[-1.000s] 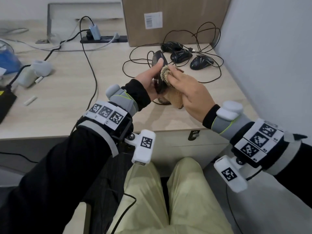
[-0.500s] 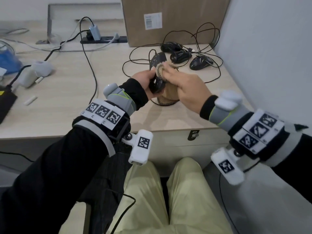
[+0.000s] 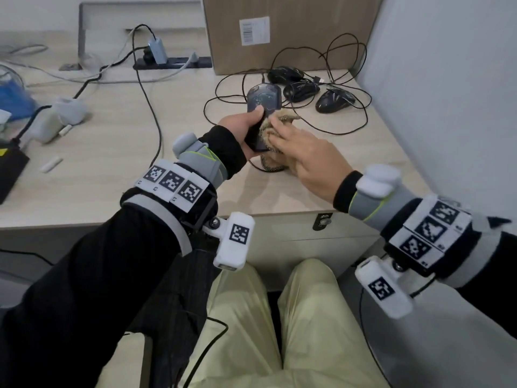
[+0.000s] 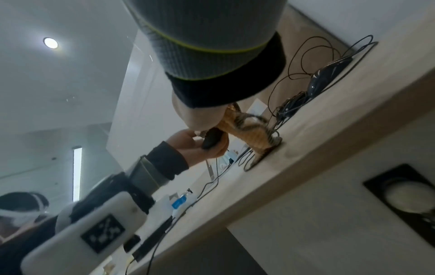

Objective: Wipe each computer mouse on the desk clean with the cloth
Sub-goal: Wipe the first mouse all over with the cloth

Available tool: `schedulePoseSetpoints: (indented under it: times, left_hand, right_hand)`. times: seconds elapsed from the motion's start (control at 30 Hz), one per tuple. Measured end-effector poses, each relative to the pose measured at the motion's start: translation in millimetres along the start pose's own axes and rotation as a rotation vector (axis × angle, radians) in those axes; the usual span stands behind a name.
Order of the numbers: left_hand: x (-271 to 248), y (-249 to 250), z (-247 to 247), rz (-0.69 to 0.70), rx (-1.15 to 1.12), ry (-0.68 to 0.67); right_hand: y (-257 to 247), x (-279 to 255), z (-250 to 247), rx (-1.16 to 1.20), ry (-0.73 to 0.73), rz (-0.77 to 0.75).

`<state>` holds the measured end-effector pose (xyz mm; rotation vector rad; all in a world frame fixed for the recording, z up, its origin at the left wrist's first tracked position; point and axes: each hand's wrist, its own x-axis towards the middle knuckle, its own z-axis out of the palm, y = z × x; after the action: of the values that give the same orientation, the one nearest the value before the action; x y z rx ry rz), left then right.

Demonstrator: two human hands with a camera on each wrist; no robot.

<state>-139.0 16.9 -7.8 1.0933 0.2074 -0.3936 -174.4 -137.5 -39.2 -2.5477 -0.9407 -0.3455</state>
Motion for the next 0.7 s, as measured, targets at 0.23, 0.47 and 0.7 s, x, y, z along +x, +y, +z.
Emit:
schedulePoseSetpoints:
  times: [0.23,0.47,0.7]
  left_hand:
    - [-2,-1,6,-0.001,-0.009,-0.049]
    - [0,-13,14,0.029,0.09,-0.054]
    - [6,-3,5,-0.012,0.0,0.019]
  right_hand:
    - [-1,-8,-10,-0.12,-0.039,0.046]
    - [29,39,-26,0.083,0.06,0.253]
    - [-5,5,-4,-0.145,-0.162,0.007]
